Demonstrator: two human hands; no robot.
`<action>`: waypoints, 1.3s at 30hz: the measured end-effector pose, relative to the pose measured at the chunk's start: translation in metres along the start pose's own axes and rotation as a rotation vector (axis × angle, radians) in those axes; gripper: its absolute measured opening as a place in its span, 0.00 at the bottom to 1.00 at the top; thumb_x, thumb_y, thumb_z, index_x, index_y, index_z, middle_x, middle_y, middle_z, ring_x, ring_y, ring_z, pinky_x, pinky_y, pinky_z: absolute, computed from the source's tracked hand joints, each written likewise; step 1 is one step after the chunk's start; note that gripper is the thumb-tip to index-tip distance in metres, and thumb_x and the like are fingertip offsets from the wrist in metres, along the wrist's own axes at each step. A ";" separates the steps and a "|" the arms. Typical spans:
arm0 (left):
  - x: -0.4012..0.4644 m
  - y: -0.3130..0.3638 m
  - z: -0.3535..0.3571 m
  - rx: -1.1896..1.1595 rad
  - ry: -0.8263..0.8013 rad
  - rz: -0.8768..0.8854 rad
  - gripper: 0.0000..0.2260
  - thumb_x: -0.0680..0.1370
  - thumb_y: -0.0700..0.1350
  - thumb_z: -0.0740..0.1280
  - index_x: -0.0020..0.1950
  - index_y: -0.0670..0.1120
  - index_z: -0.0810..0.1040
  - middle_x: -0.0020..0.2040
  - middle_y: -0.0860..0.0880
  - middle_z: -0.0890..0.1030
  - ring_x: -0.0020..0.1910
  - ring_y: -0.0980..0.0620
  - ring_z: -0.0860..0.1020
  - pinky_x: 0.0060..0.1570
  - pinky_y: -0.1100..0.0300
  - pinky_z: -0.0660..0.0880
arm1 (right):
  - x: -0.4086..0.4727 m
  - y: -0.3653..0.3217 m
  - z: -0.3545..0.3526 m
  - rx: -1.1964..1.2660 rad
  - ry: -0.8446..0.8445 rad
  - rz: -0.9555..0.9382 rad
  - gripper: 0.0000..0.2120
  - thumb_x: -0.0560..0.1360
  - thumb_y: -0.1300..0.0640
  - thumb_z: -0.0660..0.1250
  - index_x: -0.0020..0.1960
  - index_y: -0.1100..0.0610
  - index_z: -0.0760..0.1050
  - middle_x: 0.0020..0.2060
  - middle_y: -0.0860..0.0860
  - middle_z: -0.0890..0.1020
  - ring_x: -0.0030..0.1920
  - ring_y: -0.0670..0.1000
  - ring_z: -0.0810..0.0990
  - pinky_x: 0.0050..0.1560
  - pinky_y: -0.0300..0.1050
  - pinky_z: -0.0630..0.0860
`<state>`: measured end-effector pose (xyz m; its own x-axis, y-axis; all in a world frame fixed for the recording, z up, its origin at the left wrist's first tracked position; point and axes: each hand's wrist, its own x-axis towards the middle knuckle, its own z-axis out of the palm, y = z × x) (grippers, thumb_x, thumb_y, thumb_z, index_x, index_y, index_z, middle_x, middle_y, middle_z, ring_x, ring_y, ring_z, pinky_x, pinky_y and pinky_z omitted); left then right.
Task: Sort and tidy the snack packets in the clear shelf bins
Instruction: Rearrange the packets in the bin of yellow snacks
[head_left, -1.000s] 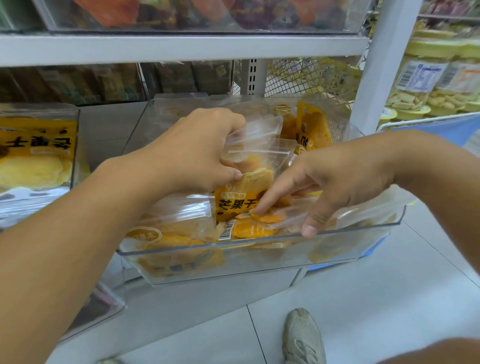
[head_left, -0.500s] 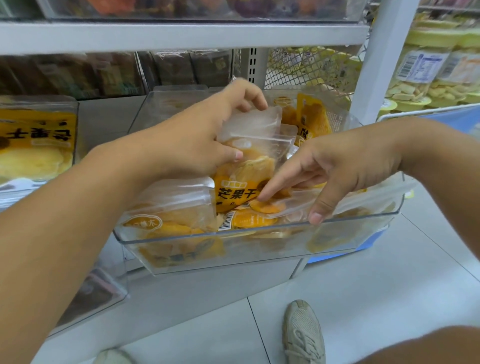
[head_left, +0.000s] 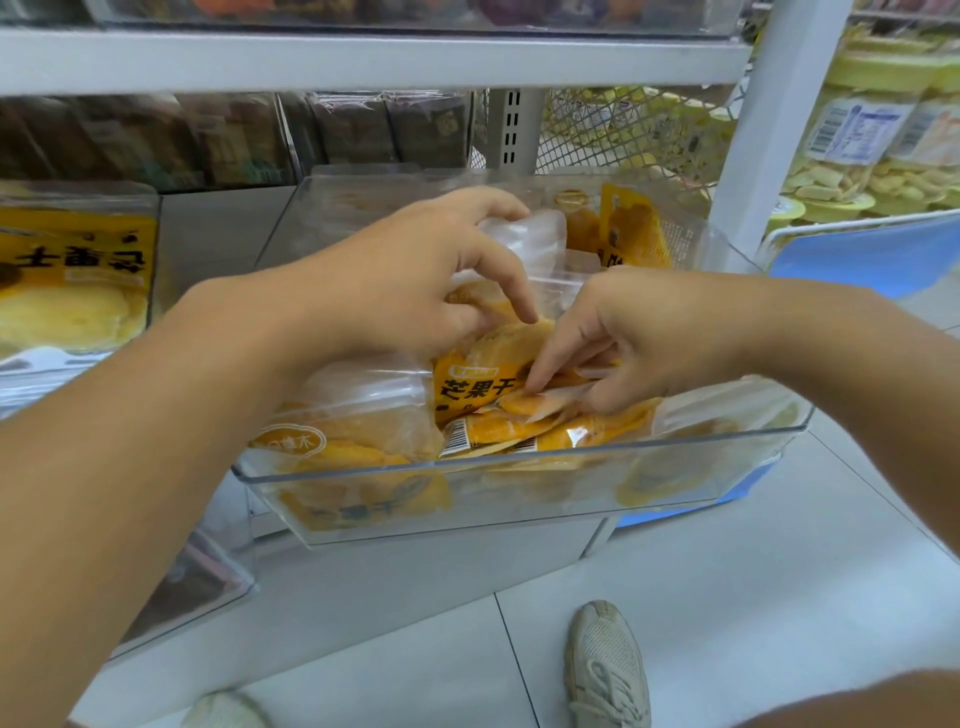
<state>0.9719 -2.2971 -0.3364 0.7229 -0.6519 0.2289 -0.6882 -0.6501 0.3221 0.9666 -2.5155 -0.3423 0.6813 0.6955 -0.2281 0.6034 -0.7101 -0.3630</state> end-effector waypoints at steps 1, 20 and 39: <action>0.000 0.000 0.000 0.001 -0.013 -0.009 0.13 0.77 0.43 0.72 0.50 0.63 0.84 0.77 0.58 0.63 0.76 0.58 0.61 0.75 0.53 0.59 | 0.001 -0.002 0.001 -0.059 0.037 -0.014 0.14 0.71 0.58 0.77 0.55 0.46 0.85 0.38 0.29 0.82 0.42 0.30 0.79 0.44 0.25 0.73; 0.007 0.003 0.007 0.173 0.035 -0.072 0.33 0.52 0.70 0.77 0.50 0.62 0.69 0.62 0.60 0.70 0.58 0.48 0.75 0.53 0.41 0.76 | 0.002 -0.003 0.007 -0.044 0.697 -0.075 0.09 0.74 0.59 0.68 0.50 0.53 0.85 0.41 0.46 0.86 0.41 0.45 0.82 0.47 0.43 0.76; 0.004 0.002 0.003 0.150 -0.088 -0.108 0.32 0.54 0.59 0.84 0.51 0.63 0.70 0.70 0.59 0.63 0.68 0.51 0.66 0.60 0.42 0.73 | -0.017 -0.009 -0.007 -0.012 0.487 0.066 0.13 0.73 0.64 0.74 0.44 0.45 0.86 0.37 0.36 0.84 0.42 0.36 0.81 0.44 0.34 0.76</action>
<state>0.9736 -2.3018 -0.3378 0.7892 -0.6028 0.1177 -0.6135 -0.7643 0.1989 0.9521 -2.5217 -0.3291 0.8314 0.5186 0.1996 0.5548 -0.7543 -0.3512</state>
